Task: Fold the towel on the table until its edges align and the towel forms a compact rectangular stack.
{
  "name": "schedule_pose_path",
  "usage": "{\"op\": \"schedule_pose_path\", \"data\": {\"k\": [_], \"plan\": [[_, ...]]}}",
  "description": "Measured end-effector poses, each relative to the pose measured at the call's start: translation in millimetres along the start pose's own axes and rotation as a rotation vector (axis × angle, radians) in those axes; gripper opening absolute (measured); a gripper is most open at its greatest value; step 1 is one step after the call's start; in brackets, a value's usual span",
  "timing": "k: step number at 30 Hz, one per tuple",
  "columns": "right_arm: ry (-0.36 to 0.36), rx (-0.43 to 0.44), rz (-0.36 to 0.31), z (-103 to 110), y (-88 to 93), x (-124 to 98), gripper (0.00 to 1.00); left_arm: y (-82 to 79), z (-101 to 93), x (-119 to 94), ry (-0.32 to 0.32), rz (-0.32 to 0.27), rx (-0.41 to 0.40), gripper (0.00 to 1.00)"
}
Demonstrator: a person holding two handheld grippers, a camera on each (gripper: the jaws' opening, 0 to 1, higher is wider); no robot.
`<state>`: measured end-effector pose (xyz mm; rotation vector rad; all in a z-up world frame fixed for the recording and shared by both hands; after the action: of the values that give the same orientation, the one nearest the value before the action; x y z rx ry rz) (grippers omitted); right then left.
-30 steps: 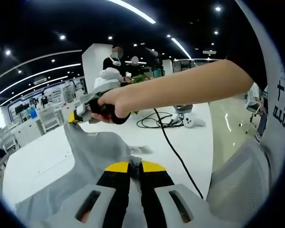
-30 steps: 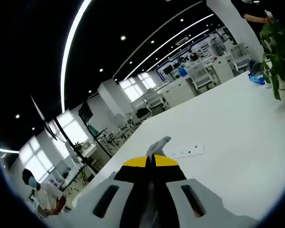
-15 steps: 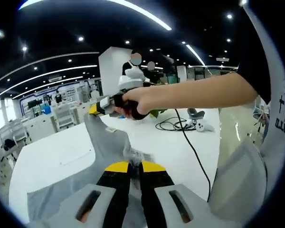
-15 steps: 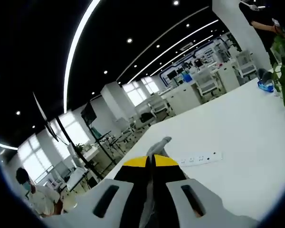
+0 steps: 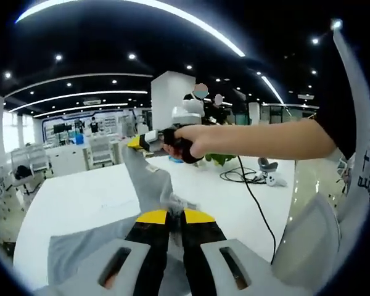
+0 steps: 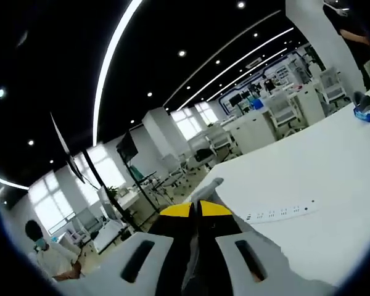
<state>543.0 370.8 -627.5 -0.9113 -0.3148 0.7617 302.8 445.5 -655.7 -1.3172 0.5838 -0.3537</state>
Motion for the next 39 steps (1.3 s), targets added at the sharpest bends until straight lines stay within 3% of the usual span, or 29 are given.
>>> {"op": "schedule_pose_path", "data": {"k": [10, 16, 29, 39], "plan": [[-0.037, -0.013, -0.006, 37, 12.6, 25, 0.0, 8.8, 37.9, -40, -0.066, 0.012, 0.048, 0.07], [-0.072, -0.072, -0.008, 61, 21.5, 43, 0.0, 18.3, 54.8, -55, -0.11, 0.01, 0.038, 0.07], [-0.118, -0.08, 0.054, 88, 55.2, 88, 0.0, 43.3, 79.8, -85, -0.191, 0.03, -0.018, 0.07], [-0.127, -0.079, 0.109, 94, 82.4, 112, 0.0, 62.8, 99.7, -103, -0.285, 0.032, -0.089, 0.07]]}}
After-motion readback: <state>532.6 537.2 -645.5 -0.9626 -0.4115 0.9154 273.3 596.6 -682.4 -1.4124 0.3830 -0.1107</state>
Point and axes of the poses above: the point that each gripper's makers call its tool centre point, and the gripper's own axes: x roughly forward along the fingers, z roughly to its left, y roughly out of its underside, the point moved 4 cm from there along -x, roughly backward along the fingers, and after that the axes turned 5 degrees about x, right-handed, at the moved point
